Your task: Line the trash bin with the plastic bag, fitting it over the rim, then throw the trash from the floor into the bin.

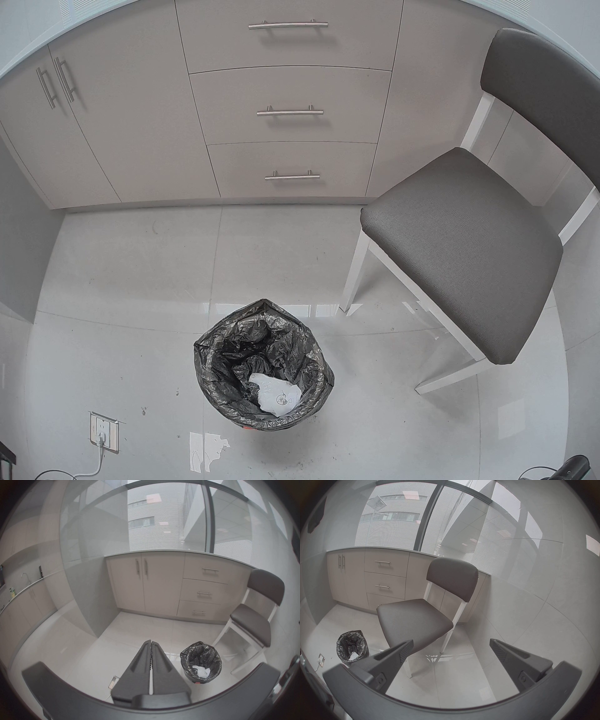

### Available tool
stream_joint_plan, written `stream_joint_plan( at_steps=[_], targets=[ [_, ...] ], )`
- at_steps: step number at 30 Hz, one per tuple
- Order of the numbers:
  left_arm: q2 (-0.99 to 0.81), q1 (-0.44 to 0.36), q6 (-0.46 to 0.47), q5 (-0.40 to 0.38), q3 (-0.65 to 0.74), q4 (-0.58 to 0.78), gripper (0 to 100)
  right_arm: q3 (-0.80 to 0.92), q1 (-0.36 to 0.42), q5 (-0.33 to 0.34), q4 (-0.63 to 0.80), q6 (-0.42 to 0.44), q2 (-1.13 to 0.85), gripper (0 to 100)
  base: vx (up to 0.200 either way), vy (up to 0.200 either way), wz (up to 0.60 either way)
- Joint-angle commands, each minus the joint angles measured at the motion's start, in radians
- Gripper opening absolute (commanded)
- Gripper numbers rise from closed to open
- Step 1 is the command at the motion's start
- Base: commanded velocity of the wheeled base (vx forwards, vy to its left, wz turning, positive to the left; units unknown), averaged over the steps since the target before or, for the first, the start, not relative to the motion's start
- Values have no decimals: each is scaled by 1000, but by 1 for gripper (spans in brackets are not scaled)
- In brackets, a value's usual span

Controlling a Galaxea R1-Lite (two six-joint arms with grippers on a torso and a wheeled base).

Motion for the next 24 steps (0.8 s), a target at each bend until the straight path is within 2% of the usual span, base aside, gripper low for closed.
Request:
stream_joint_plan(
  at_steps=[1, 5, 8, 13, 14, 15, 16, 20, 22, 24],
  targets=[
    [-167, 68, 130, -252, 406, -308, 0, 19, -63, 21, 11, 2, -69, 100, 0, 0, 0],
    [-167, 68, 71, -249, 404, -301, 0, 17, -63, 24, 12, -1, -69, 100, 0, 0, 0],
    [-167, 68, 24, -208, 406, -304, 0, -6, -63, 22, 20, 19, -71, 100, 0, 0, 0],
    [-167, 68, 65, -217, 413, -307, 0, 14, -70, 16, 29, 116, -71, 100, 0, 0, 0],
    [-167, 68, 75, -223, 418, -310, 0, 39, -128, 24, 43, 91, -81, 100, 0, 0, 0],
    [-167, 68, 75, -223, 418, -310, 0, 39, -128, 24, 43, 91, -81, 100, 0, 0, 0],
    [-167, 66, 81, -244, 421, -312, 0, 80, -214, 22, 54, 45, -94, 100, 0, 0, 0],
    [-167, 68, 85, -264, 436, -321, 0, 105, -194, 18, 50, 101, -95, 100, 0, 0, 0],
    [-167, 68, 98, -264, 441, -335, 0, 171, -194, 25, 38, 173, -97, 100, 0, 0, 0],
    [-167, 68, 111, -266, 444, -339, 0, 278, -177, 77, -42, 200, -126, 100, 0, 0, 0]
  ],
)
